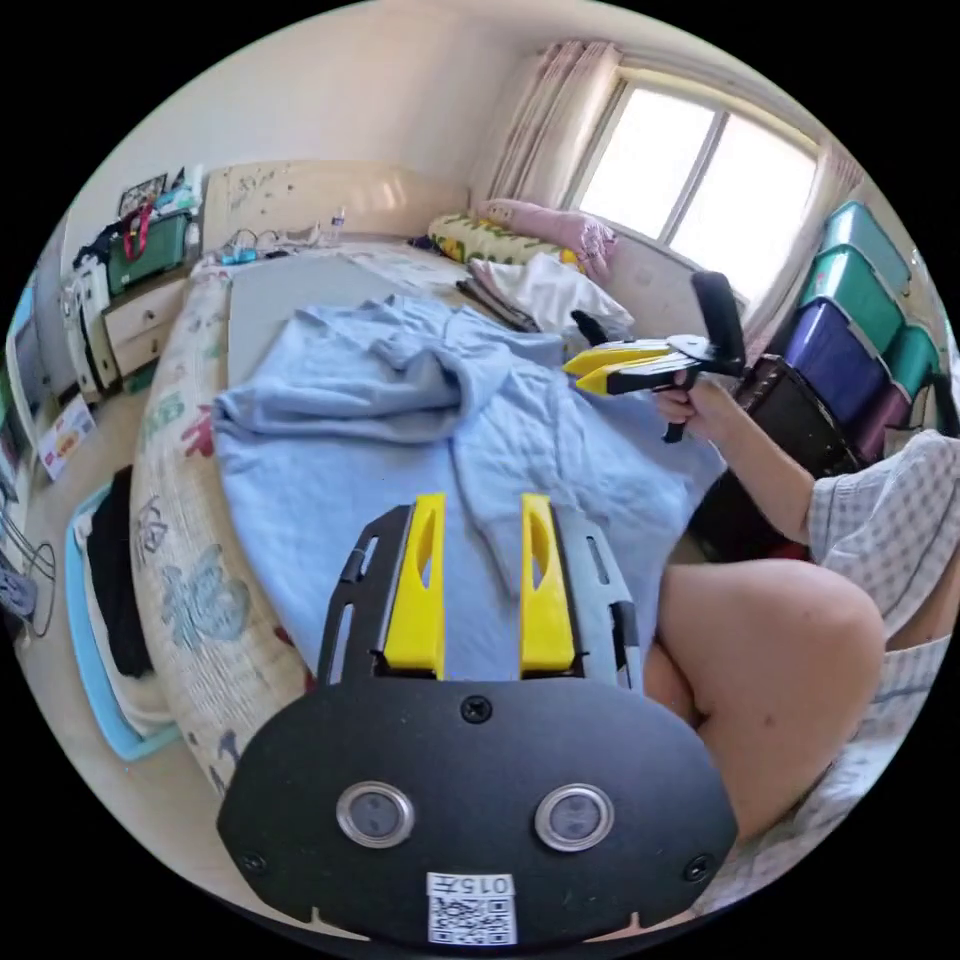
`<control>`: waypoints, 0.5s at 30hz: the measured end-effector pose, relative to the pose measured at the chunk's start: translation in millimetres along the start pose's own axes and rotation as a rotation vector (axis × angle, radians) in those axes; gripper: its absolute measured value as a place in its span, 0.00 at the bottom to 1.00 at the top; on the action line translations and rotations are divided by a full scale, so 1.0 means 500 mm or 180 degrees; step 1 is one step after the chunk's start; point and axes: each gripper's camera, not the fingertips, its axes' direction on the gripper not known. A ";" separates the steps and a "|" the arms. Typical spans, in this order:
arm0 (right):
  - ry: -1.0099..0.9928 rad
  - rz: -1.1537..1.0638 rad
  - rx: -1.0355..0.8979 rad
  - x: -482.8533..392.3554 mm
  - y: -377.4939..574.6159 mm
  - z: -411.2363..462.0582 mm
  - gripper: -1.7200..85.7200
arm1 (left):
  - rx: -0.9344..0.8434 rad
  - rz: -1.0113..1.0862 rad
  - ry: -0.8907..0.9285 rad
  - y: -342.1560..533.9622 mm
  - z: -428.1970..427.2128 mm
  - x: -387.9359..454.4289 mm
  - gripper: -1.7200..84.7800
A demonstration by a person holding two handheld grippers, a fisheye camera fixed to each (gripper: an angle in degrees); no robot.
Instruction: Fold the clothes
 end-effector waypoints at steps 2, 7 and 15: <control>-0.0249 0.0018 0.0107 -0.010 0.027 0.001 0.15 | 0.0022 -0.0042 0.0008 -0.008 0.000 0.003 0.12; -0.0295 -0.0598 -0.0053 -0.120 0.026 0.045 0.15 | 0.0121 -0.0052 -0.0099 -0.104 -0.013 -0.016 0.15; -0.0071 -0.1175 -0.0727 -0.129 -0.026 0.193 0.14 | -0.0635 -0.0307 -0.0230 -0.364 0.183 -0.125 0.18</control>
